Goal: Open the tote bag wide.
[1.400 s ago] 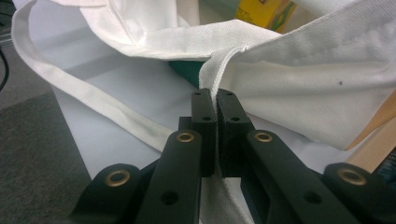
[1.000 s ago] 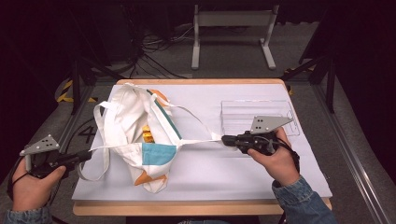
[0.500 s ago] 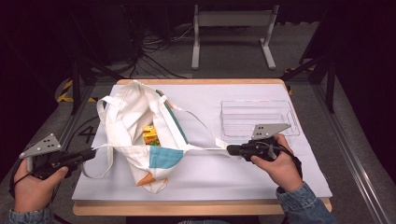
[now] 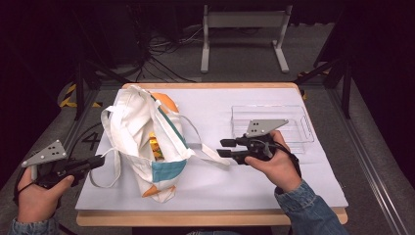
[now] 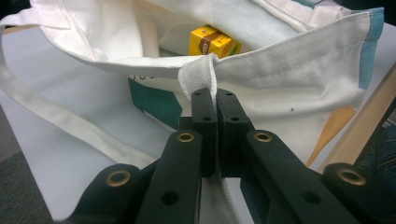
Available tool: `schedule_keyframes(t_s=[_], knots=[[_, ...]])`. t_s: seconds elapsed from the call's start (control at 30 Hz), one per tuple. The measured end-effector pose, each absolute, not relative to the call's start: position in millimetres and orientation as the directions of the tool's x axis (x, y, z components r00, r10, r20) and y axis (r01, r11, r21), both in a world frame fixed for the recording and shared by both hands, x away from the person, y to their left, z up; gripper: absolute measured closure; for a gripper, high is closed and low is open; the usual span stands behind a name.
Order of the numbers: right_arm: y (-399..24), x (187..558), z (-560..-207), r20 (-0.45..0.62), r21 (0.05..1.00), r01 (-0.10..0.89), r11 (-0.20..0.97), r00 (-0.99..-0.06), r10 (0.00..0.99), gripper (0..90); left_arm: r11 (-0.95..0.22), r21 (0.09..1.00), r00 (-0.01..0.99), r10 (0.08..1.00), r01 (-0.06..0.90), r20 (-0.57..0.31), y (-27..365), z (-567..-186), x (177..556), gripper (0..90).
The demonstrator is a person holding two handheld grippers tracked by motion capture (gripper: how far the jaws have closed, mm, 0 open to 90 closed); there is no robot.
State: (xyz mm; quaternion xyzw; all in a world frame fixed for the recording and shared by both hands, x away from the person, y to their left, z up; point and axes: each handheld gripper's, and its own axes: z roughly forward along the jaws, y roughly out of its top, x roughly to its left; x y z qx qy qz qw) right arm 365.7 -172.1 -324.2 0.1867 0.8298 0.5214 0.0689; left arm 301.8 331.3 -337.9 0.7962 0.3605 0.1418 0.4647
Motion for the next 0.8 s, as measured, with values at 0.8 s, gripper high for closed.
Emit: schedule_keyframes(t_s=[0.8], knots=[[-71,417,-329,0.048,0.902,0.198,0.385,-0.929,0.366,48.9,-0.306,0.857,0.716,0.691,0.414,-0.099,328,-336,301,87.2]])
